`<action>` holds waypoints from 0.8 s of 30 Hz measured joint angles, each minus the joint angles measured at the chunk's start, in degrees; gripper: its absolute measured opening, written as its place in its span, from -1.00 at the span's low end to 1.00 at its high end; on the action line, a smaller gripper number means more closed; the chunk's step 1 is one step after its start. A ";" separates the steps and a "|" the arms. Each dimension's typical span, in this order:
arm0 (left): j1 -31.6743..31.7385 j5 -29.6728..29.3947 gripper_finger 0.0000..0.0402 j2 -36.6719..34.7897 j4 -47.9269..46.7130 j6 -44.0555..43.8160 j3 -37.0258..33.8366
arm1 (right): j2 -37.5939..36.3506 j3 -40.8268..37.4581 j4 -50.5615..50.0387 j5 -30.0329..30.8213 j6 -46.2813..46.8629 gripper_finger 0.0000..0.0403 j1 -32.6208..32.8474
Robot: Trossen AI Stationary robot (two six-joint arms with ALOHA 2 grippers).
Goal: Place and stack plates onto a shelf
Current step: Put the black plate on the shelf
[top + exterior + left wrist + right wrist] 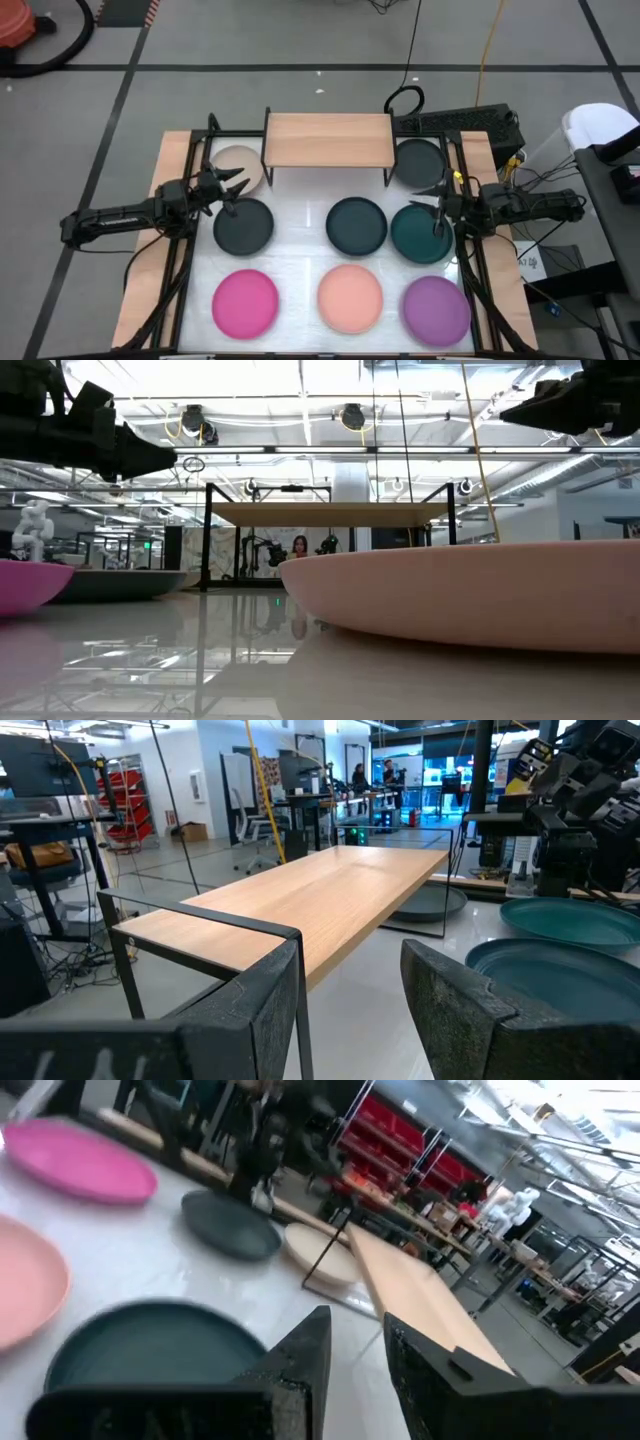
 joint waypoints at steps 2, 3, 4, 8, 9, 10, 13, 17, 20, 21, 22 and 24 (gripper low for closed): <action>-0.02 0.00 -0.08 0.00 0.00 0.00 0.00 | 0.53 0.00 3.84 -0.20 2.54 -0.61 0.01; 0.00 0.00 -0.08 0.00 0.00 0.00 0.00 | 0.74 0.00 6.16 -1.14 4.11 -0.61 -0.01; -0.02 0.00 -0.08 0.00 -0.01 0.00 0.00 | 0.97 0.00 8.48 -2.57 6.24 -0.61 -0.01; -0.02 0.00 -0.08 0.00 -0.01 0.00 0.00 | 1.57 0.00 16.40 -8.57 15.93 -0.61 0.01; -0.02 0.00 -0.08 0.00 -0.02 0.00 0.00 | 1.67 0.00 17.85 -9.03 17.40 -0.61 0.01; -0.01 0.00 -0.08 0.00 -0.02 0.00 0.00 | 1.78 0.00 18.95 -8.99 18.57 -0.61 0.01; -0.02 -0.01 -0.08 0.00 -0.01 0.00 0.00 | 1.97 0.03 24.26 -6.11 18.29 -0.61 -0.01; -0.02 0.00 -0.08 0.00 -0.02 0.00 0.00 | 5.15 3.40 18.78 3.96 17.58 -0.61 -0.03; -0.02 0.00 -0.08 0.00 -0.02 0.00 0.00 | 11.67 8.06 9.69 7.71 19.03 -0.61 -0.03; -0.01 -0.01 -0.08 0.00 -0.01 0.00 0.00 | 14.01 10.00 6.87 8.45 19.94 -0.61 -0.03; -0.02 0.00 -0.08 0.00 -0.02 0.00 0.00 | 16.32 11.95 3.97 9.68 21.09 -0.61 -0.07; -0.02 0.00 -0.08 0.00 0.00 0.00 0.00 | 20.79 16.37 -3.04 13.12 24.15 -0.61 -0.41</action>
